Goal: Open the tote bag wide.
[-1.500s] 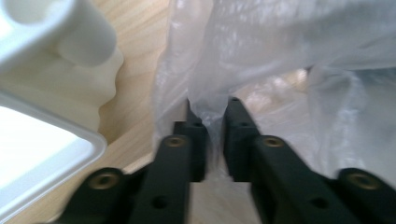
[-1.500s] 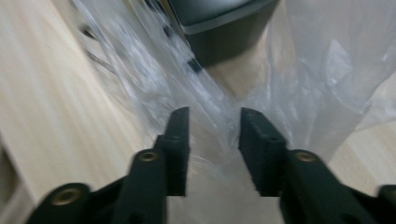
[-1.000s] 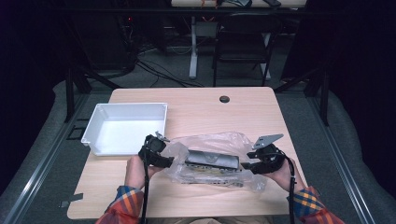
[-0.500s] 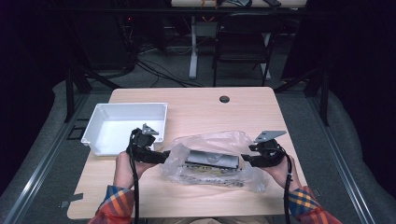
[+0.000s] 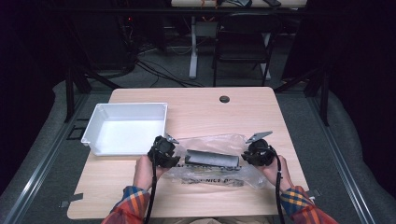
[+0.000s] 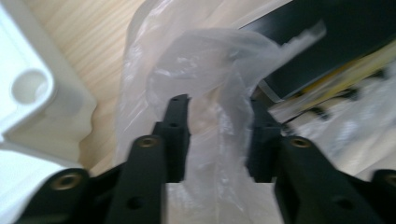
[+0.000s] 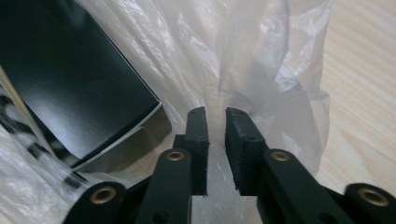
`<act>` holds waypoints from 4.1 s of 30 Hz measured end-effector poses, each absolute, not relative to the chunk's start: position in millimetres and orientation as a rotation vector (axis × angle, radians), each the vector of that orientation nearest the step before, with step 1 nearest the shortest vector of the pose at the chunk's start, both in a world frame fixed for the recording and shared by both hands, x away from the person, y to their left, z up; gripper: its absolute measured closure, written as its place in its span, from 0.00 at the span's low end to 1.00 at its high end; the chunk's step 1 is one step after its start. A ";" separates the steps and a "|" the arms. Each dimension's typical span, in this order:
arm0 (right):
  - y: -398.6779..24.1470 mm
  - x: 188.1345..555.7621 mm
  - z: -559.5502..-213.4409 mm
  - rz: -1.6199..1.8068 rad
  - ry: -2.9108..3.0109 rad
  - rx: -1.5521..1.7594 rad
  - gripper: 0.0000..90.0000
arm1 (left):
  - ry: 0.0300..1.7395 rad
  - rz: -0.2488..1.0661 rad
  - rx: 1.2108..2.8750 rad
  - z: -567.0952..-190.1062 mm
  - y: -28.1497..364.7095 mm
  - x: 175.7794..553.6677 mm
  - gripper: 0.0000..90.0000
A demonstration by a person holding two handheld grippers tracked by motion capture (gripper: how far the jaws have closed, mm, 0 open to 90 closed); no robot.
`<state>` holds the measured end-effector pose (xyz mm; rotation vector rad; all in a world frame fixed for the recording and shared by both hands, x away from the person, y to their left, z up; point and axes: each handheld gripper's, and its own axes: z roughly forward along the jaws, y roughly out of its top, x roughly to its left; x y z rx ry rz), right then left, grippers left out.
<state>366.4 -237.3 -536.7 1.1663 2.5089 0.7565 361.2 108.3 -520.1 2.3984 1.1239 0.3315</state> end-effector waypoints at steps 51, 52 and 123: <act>-227.1 332.7 -504.8 0.796 2.633 1.066 0.44 | 1.133 0.366 2.443 -511.8 125.6 352.4 0.50; -224.0 329.8 -510.1 0.749 2.650 1.060 0.47 | 1.137 0.359 2.464 -515.3 124.2 354.7 0.53; -223.0 352.0 -547.0 0.571 2.588 0.963 1.00 | 1.066 0.158 2.583 -531.2 136.8 347.0 0.33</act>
